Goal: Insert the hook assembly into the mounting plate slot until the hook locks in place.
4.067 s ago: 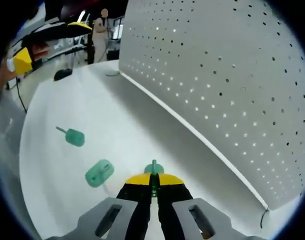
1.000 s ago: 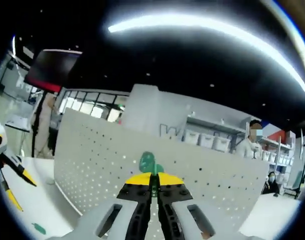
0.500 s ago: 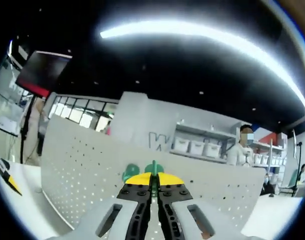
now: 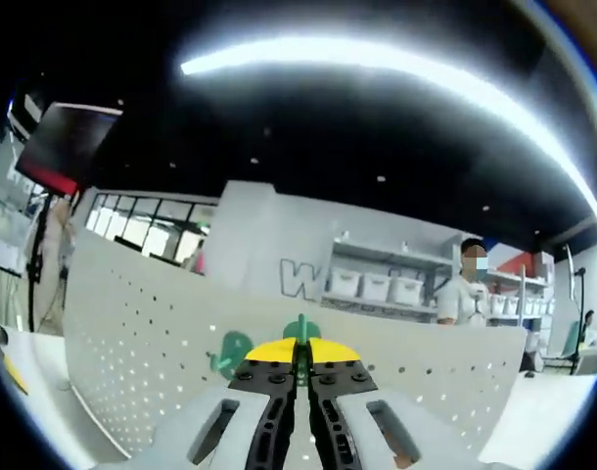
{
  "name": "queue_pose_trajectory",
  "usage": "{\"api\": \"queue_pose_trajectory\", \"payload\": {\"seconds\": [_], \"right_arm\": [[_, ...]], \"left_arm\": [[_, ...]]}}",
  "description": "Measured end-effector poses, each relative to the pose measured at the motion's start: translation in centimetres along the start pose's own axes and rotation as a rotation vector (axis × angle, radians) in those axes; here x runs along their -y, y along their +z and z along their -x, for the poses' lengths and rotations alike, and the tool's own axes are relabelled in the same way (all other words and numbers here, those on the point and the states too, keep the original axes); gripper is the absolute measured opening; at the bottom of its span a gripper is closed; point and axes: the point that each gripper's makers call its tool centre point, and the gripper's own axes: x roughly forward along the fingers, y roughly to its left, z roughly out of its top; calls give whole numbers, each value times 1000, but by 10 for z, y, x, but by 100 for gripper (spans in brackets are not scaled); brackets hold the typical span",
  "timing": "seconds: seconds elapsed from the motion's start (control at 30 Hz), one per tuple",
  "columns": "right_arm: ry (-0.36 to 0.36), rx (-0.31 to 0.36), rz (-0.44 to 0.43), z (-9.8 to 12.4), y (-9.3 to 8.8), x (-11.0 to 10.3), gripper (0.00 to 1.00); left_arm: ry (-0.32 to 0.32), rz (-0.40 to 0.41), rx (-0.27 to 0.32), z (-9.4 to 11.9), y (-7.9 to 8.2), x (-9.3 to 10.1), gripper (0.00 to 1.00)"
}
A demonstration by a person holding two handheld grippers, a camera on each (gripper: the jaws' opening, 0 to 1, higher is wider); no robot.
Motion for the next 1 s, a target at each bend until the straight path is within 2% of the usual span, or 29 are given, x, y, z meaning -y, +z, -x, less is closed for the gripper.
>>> {"api": "queue_pose_trajectory", "payload": {"seconds": [1.0], "right_arm": [[-30,-53,-37,-9,-16,5,1]], "left_arm": [[-1,10,16,0,4,0,58]]}}
